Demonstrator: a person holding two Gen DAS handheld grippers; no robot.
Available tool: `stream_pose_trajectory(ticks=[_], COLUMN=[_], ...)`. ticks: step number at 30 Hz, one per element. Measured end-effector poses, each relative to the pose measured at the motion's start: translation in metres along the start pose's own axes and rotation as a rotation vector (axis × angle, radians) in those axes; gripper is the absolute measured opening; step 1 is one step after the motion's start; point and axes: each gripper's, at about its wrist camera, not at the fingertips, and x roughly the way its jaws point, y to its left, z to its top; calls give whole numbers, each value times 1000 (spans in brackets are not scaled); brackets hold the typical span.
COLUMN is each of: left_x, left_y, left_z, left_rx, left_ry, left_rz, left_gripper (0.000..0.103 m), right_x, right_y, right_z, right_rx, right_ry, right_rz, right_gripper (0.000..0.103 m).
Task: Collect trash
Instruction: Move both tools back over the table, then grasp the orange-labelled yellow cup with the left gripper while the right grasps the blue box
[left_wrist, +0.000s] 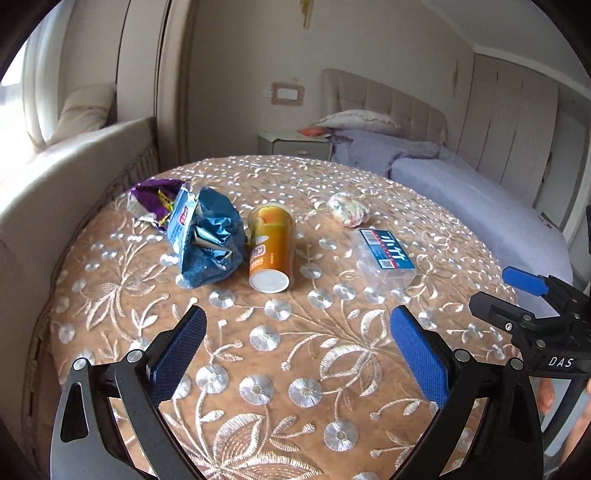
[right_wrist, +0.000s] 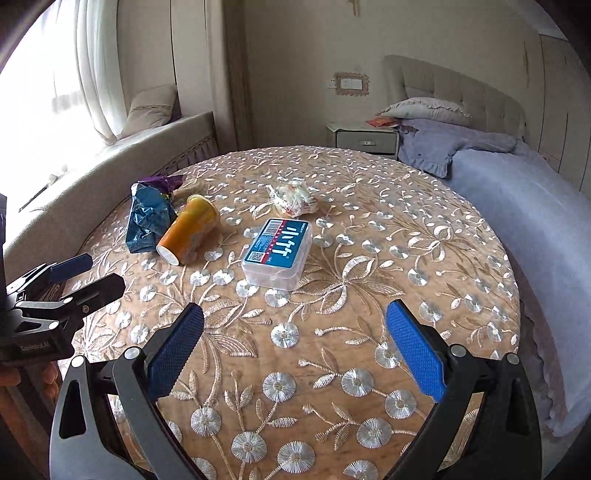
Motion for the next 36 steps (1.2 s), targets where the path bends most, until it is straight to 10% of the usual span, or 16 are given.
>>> stream_pose_trajectory(ticks=[23, 36], left_x=[92, 133], left_y=[31, 16], left_z=[48, 54], left_rx=[28, 177], left_ry=[191, 324], left_rz=[199, 155], left_gripper=[98, 98], right_x=[96, 142], right_y=[-6, -3], right_z=[39, 52], right_rx=[48, 61], right_ry=[141, 265], right_rz=[8, 139], right_gripper=[98, 98])
